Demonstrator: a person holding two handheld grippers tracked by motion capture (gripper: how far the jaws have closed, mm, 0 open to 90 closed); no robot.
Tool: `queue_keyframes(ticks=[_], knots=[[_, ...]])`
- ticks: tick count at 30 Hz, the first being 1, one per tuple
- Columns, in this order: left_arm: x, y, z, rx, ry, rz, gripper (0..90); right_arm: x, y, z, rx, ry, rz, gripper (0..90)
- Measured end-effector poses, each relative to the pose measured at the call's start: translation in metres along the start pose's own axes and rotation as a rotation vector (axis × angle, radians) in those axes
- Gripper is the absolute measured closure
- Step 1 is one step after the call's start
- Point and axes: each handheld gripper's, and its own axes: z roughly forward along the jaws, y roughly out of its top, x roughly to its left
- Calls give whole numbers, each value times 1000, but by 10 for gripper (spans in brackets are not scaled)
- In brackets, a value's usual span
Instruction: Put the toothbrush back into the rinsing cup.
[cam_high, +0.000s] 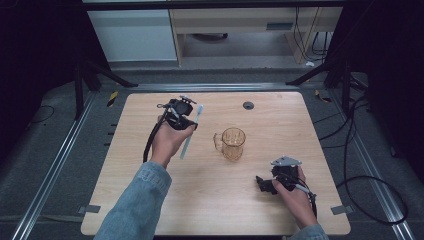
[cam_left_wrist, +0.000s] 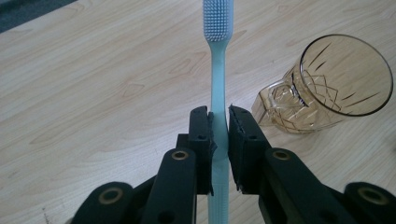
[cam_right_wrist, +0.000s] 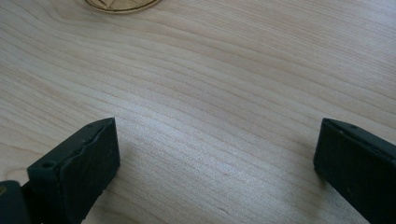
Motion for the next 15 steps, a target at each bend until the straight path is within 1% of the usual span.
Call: queue_keyframes(ticks=[1, 2, 3, 4, 5, 6, 7, 8, 9, 10, 12, 14, 15], knots=[[-1, 0, 0, -4, 0, 0, 793, 0, 0, 0, 1, 1, 0, 7], [-1, 1, -1, -8, 1, 4, 793, 0, 0, -1, 5, 9, 13, 7], [-2, 1, -1, -13, 2, 3, 793, 0, 0, 0, 1, 1, -2, 7], [-3, 2, -2, -19, 2, 4, 793, 0, 0, -1, 4, 8, 11, 7], [-4, 2, -2, -27, 5, 5, 793, 0, 0, 0, 1, 1, 0, 7], [-4, 2, -2, -27, 5, 5, 793, 0, 0, 0, 1, 2, -1, 7], [-5, 3, -3, -38, 6, 8, 793, 1, 0, -1, 4, 8, 13, 7], [-6, 3, -4, -42, 6, 9, 793, 0, 0, 0, 1, 1, -2, 7], [-6, 4, -4, -47, 7, 11, 793, 0, 0, 0, 0, 1, -1, 7], [-7, 4, -5, -53, 7, 11, 793, 1, 0, -1, 5, 9, 15, 7], [-8, 5, -6, -67, 11, 11, 793, 0, 0, 0, 0, 1, -1, 7], [-8, 5, -6, -77, 12, 10, 793, 0, 0, 0, 2, 5, 6, 7], [-8, 6, -8, -94, 17, 10, 793, 0, 0, 0, 0, 2, -1, 7]])
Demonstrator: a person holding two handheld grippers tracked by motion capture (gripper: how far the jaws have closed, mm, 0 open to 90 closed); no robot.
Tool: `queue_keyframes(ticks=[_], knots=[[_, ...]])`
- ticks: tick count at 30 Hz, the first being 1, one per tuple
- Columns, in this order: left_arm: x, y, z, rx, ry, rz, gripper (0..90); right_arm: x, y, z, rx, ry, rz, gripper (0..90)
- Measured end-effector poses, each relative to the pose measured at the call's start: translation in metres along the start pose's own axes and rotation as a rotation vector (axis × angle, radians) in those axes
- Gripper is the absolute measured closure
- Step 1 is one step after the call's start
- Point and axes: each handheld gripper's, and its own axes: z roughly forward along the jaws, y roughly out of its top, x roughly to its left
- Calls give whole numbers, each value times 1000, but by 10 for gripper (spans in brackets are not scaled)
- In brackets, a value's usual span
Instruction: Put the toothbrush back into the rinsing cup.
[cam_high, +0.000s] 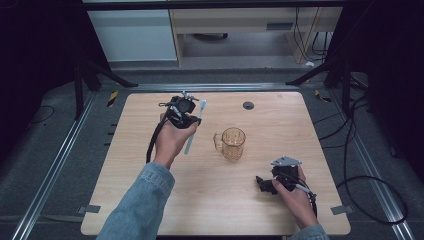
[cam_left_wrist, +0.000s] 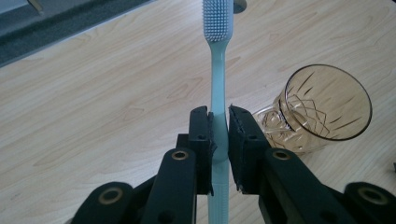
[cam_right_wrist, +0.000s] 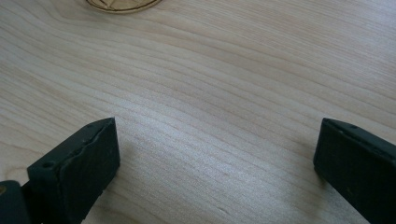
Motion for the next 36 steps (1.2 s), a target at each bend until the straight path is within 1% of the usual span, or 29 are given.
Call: queue_keyframes(ticks=[1, 2, 3, 4, 5, 6, 10, 12, 13, 14, 17, 18, 19, 21, 23, 25, 26, 27, 28, 29, 30, 31, 33, 34, 36], knots=[[0, 0, 0, 0, 0, 0, 793, 0, 0, 0, 0, 0, 0, 7], [-1, 1, -2, -18, 5, 2, 793, 0, 0, 0, 1, 4, 6, 7], [-1, 1, -2, -18, 5, 2, 793, 0, 0, 0, 1, 4, 6, 7], [-2, 2, -4, -37, 8, 1, 793, 0, 0, 0, 0, -1, -1, 7], [-2, 2, -4, -37, 8, 1, 793, 0, 0, 0, 0, -1, 0, 7], [-2, 4, -5, -48, 8, 3, 793, 0, 0, 0, 1, 1, 1, 7], [-3, 6, -7, -66, -5, -4, 793, 0, 0, 0, 0, -1, -1, 7], [-3, 9, -9, -91, -10, -15, 793, 0, 0, 0, 0, 0, -1, 7], [-4, 10, -11, -98, -10, -13, 793, 1, 0, -1, 4, 5, 12, 7], [-5, 11, -12, -106, -8, -7, 793, 0, 0, 0, 1, -1, 0, 7], [-8, 13, -16, -134, -1, 1, 793, 0, 0, 0, 3, -1, 2, 7], [-8, 13, -16, -134, -1, 1, 793, 0, 0, 0, 3, -1, 2, 7], [-9, 14, -17, -164, -3, -9, 793, 0, 0, 0, 4, -1, 1, 7], [-9, 15, -18, -189, -6, -13, 793, 0, 0, 0, 4, -1, 1, 7], [-9, 15, -18, -211, -4, -10, 793, 0, 0, 0, 4, -1, 2, 7], [-10, 16, -17, -246, -7, -9, 793, 0, 0, 0, 2, -2, -1, 7], [-10, 16, -17, -246, -7, -9, 793, 0, 0, 0, 1, -2, -1, 7], [-12, 16, -16, -278, -9, 1, 793, 0, 0, 0, 1, -2, -1, 7], [-13, 16, -16, -287, -2, 13, 793, 0, 0, 0, 1, -2, -1, 7], [-13, 16, -16, -287, -2, 13, 793, 0, 0, 0, 1, -2, -1, 7], [-14, 15, -15, -308, -8, 15, 793, 0, 0, 0, 3, -1, 0, 7], [-15, 15, -13, -314, -8, 16, 793, -1, 0, 0, 6, -3, -15, 7], [-15, 14, -12, -321, -8, 11, 793, -1, 0, -1, 9, 4, -10, 7], [-16, 13, -9, -329, -22, 3, 793, -1, 0, -1, 9, 4, -10, 7], [-16, 12, -6, -351, -21, -3, 793, 0, 0, -1, 3, 7, -1, 7]])
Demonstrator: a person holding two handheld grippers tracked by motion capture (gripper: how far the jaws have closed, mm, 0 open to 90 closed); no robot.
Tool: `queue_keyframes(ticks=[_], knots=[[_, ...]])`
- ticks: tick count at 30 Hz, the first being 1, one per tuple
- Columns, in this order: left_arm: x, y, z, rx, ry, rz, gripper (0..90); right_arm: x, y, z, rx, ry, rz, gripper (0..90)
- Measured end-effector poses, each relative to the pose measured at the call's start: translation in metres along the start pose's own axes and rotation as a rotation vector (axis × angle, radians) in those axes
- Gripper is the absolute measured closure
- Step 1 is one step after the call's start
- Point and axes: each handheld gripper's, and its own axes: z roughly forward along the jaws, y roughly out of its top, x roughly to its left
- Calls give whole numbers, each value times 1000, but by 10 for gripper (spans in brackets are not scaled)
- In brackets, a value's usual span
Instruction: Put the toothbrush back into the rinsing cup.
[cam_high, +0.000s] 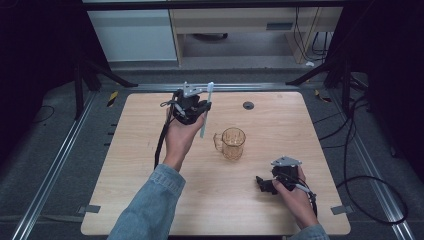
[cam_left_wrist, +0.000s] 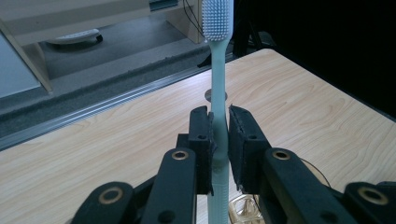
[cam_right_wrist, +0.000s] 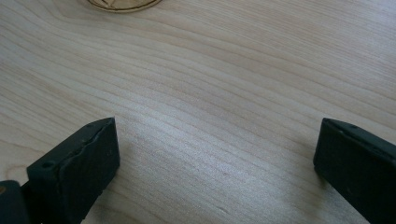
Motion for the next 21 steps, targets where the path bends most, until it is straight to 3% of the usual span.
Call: queue_keyframes(ticks=[13, 21], knots=[[-5, 0, 2, -101, 7, -8, 793, 0, 0, 0, 1, 2, -4, 6], [-14, 0, -3, -174, 39, 22, 793, -1, 0, 0, 2, 3, -5, 6]])
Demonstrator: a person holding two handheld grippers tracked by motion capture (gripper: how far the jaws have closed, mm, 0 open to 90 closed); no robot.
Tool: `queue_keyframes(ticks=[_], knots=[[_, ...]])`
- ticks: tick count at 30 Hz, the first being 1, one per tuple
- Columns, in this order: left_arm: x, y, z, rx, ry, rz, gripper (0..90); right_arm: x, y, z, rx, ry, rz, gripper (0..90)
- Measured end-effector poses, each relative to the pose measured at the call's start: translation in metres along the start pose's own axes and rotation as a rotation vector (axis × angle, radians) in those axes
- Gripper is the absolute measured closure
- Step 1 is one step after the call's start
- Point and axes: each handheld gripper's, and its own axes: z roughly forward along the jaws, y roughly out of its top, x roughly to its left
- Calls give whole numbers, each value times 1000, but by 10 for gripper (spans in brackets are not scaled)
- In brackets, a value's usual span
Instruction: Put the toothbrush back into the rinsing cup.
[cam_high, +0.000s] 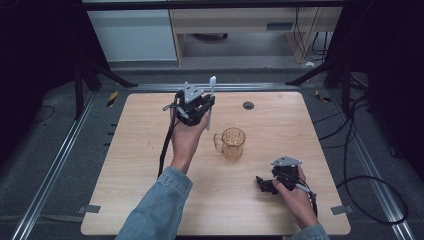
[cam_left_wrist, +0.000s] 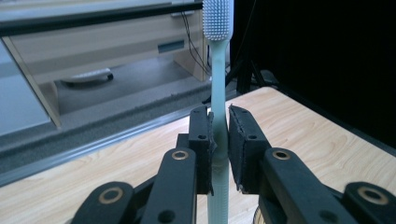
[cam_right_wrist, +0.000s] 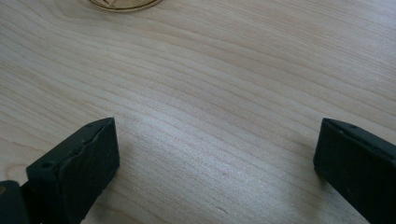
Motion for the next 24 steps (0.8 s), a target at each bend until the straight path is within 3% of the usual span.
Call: queue_keyframes(ticks=[17, 24], knots=[[-17, -17, -9, -176, 43, -15, 793, 0, 0, 0, -1, 0, 1, 6], [-16, -23, -12, -207, 46, -8, 793, 0, 0, 0, -1, 0, 0, 6]])
